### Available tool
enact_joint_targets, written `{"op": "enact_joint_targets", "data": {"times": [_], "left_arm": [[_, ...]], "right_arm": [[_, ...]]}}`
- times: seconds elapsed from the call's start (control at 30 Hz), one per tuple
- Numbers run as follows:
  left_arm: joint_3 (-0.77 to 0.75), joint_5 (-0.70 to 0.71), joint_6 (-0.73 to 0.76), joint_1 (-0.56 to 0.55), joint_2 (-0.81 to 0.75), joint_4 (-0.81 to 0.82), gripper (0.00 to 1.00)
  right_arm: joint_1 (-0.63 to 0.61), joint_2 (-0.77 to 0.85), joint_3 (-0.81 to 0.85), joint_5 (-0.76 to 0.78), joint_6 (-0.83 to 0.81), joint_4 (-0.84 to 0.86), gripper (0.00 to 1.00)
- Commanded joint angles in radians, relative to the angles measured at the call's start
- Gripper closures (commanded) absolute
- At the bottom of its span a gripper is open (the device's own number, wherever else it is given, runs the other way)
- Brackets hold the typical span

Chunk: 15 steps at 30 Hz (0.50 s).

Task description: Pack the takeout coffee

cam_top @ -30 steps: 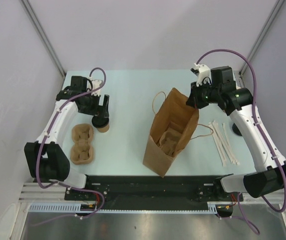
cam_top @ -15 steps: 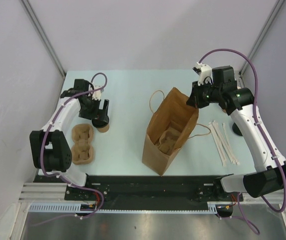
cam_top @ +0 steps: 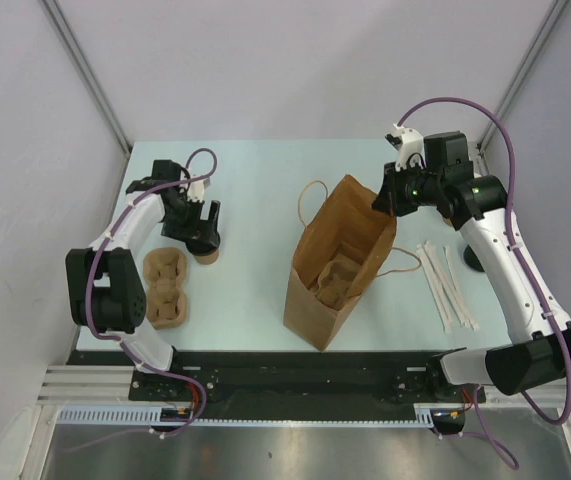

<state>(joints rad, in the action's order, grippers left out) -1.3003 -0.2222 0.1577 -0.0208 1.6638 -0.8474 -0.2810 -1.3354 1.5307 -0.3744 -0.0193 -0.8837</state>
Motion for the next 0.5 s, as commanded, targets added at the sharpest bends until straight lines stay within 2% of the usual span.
{"op": "enact_joint_targets", "data": {"times": [0.0,0.47], "left_arm": [[-0.036,-0.008,0.008,0.005,0.01,0.025,0.02],[-0.051,-0.011,0.0,0.018,0.024,0.031,0.07]], "right_arm": [[0.005,-0.002,0.014,-0.009,0.013,0.038,1.0],[0.009,-0.008,0.026,-0.012,0.009,0.031,1.0]]}}
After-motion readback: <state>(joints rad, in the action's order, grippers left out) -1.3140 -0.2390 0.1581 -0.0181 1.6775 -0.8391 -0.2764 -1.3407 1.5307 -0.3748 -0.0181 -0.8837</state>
